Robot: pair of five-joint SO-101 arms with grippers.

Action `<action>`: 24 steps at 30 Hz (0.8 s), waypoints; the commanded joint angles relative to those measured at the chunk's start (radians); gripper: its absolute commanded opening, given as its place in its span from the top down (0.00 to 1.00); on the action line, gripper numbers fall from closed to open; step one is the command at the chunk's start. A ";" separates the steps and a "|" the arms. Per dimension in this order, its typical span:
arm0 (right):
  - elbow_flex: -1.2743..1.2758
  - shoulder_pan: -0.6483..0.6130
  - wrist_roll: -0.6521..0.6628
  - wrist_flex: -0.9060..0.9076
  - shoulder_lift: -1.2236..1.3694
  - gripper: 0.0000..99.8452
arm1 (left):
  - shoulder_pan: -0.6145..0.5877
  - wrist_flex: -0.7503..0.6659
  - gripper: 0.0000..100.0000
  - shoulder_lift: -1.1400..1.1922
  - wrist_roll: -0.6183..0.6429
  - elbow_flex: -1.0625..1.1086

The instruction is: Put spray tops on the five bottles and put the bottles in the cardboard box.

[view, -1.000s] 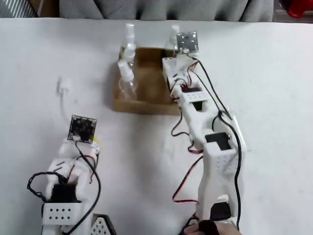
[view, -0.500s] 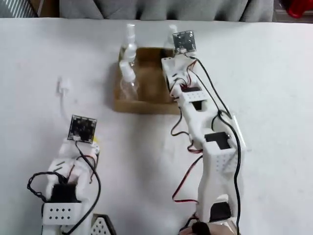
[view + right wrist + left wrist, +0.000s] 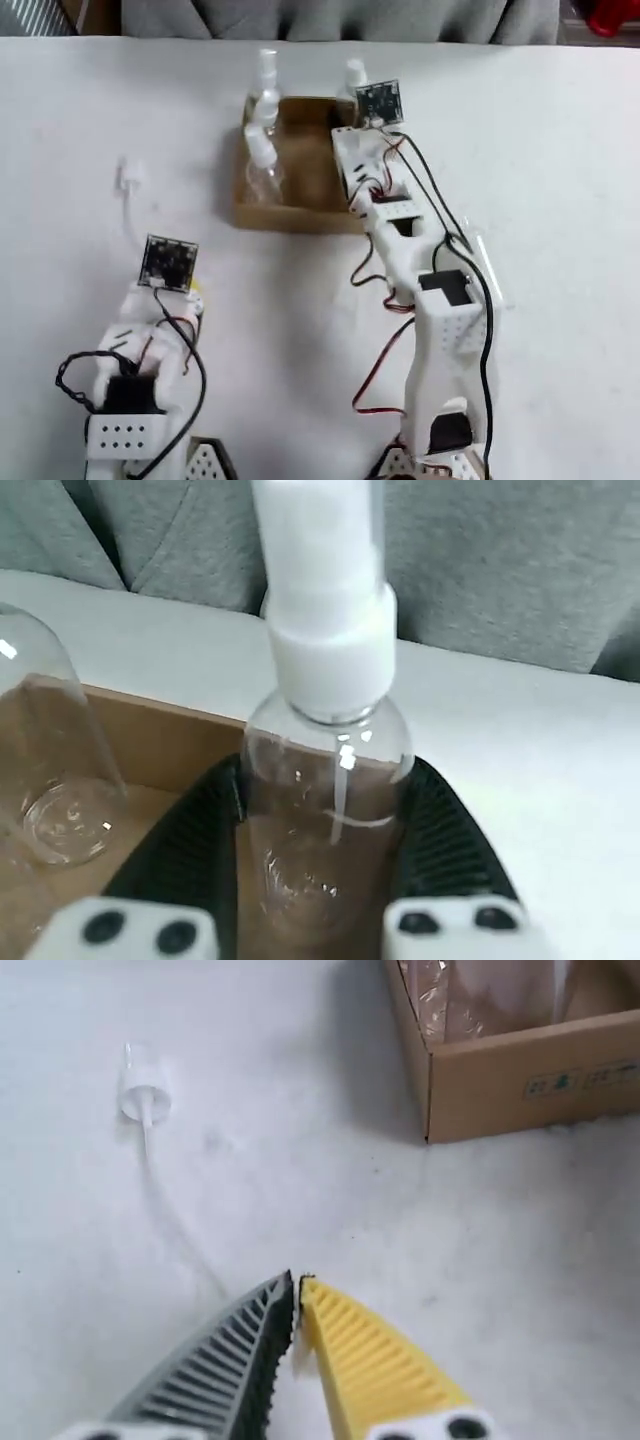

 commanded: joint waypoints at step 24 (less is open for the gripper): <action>0.064 -0.016 0.006 0.016 -0.065 0.98 | -0.008 -0.003 0.98 -0.005 -0.012 -0.005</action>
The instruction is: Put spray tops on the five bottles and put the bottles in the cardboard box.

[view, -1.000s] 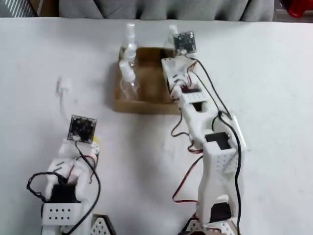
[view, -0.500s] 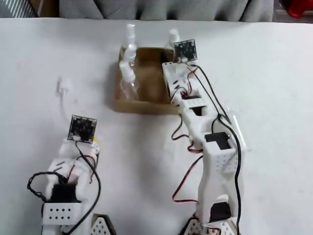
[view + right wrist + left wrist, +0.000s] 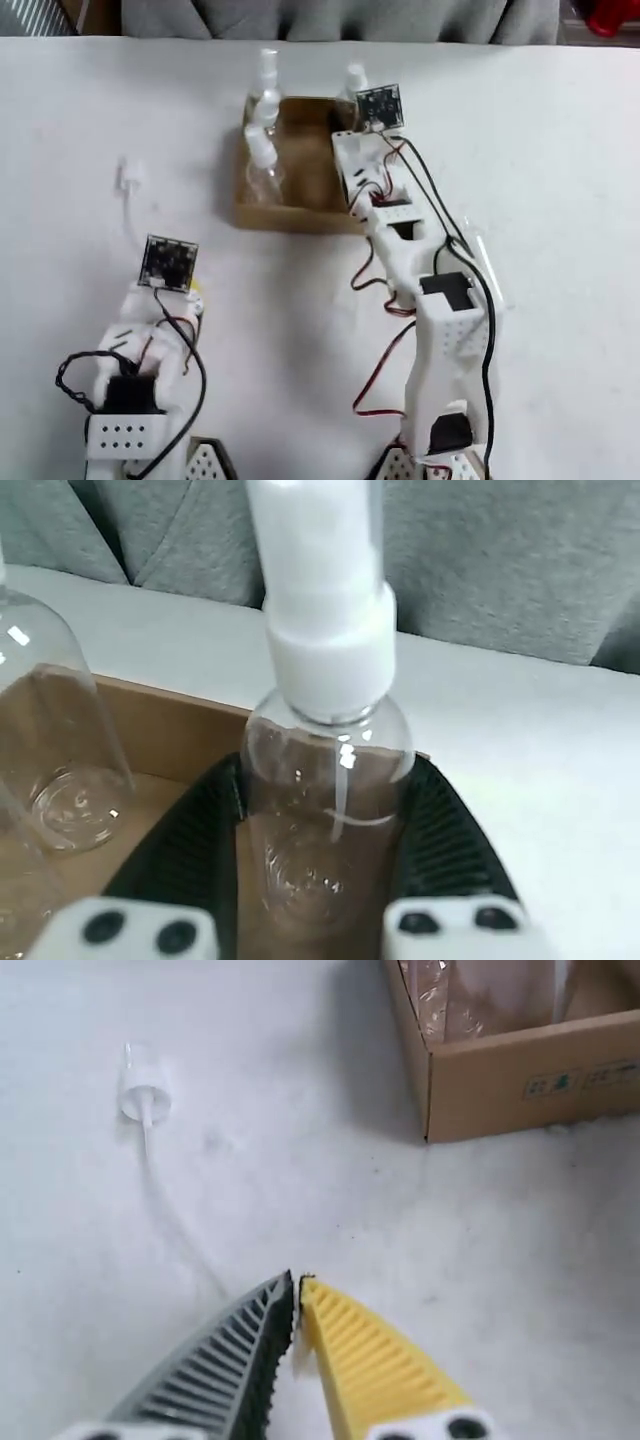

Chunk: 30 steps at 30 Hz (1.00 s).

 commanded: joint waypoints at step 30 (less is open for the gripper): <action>-0.080 -0.022 0.014 0.205 -0.022 0.81 | -0.008 -0.003 0.98 -0.005 -0.012 -0.005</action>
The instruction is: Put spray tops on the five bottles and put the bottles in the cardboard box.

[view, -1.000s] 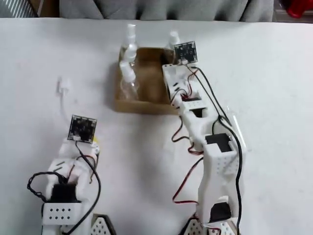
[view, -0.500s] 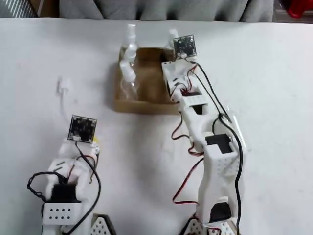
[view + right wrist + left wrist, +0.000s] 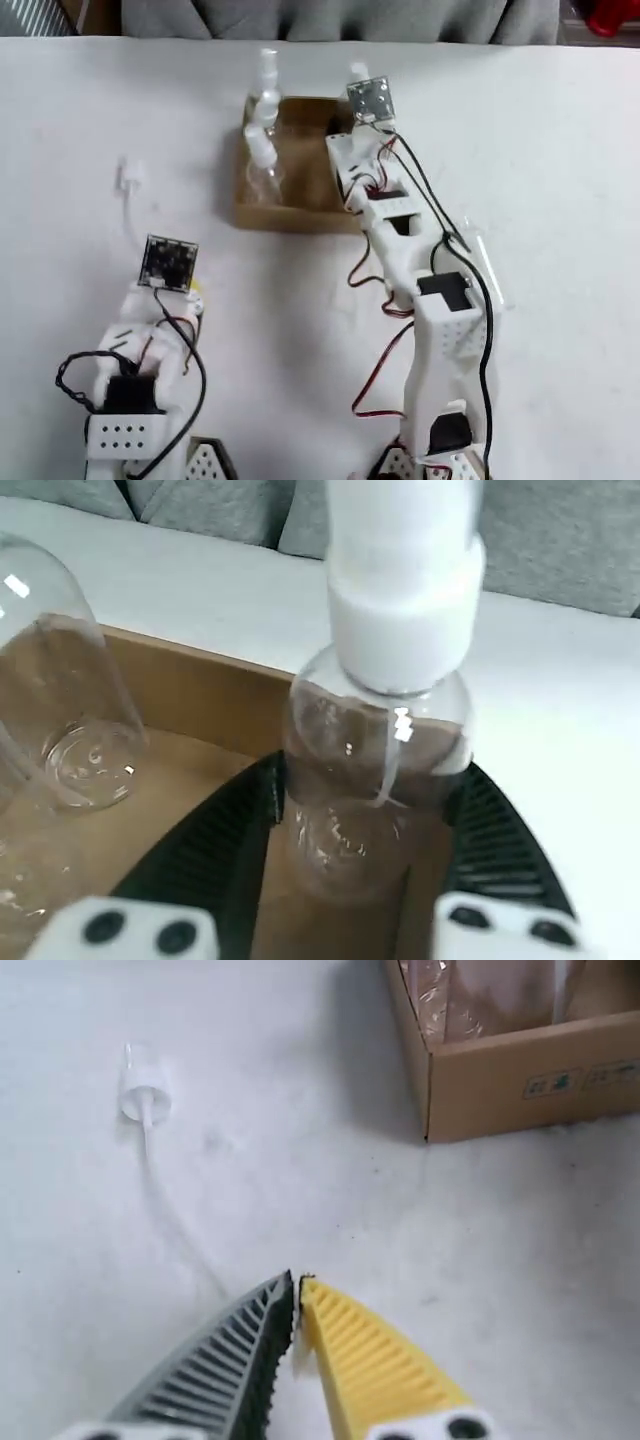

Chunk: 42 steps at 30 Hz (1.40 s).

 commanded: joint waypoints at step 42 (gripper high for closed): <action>0.029 -0.022 0.066 -0.025 -0.091 0.67 | -0.010 -0.006 0.98 -0.005 -0.012 -0.005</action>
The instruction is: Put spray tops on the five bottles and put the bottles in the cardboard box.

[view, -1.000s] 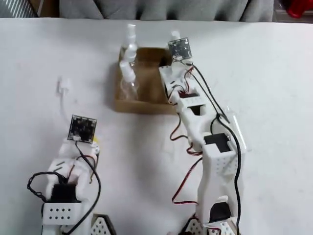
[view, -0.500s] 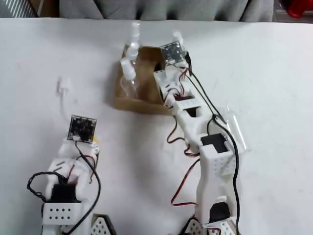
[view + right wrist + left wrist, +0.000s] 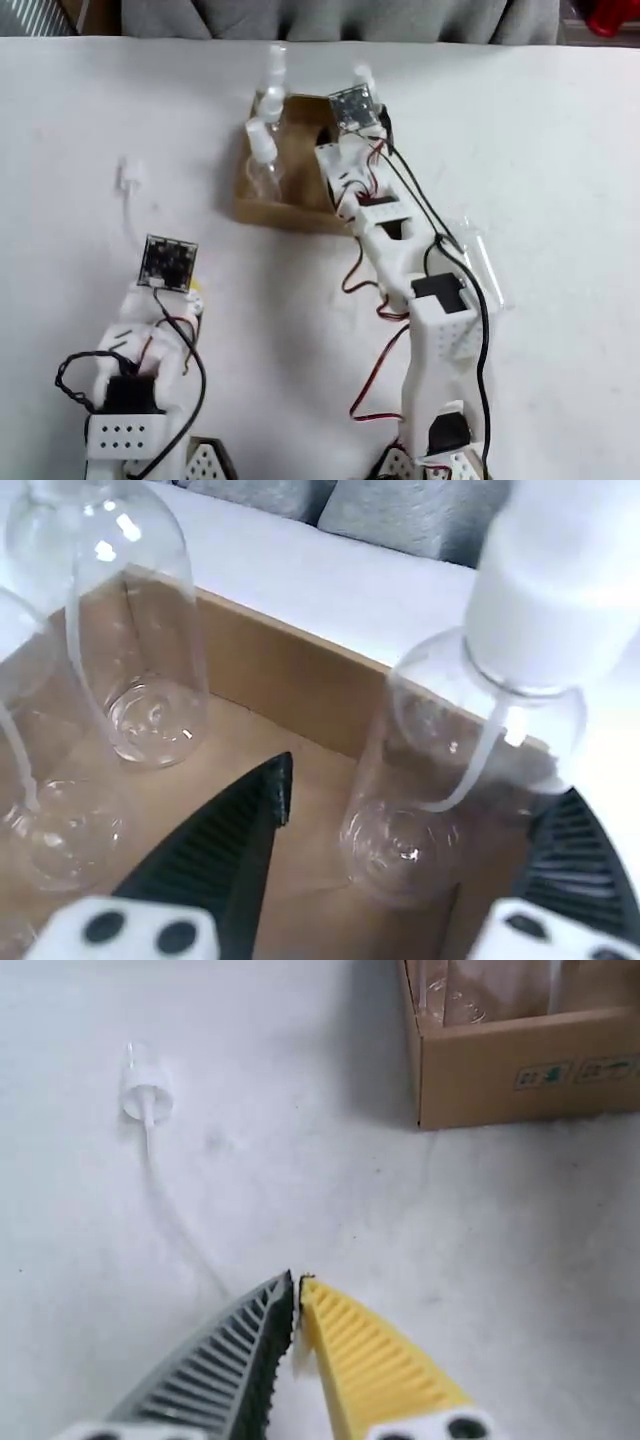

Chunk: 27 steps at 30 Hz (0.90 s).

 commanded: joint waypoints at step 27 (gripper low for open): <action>0.124 0.025 -0.040 -0.099 -0.274 0.67 | -0.001 -0.008 0.98 -0.008 -0.012 -0.005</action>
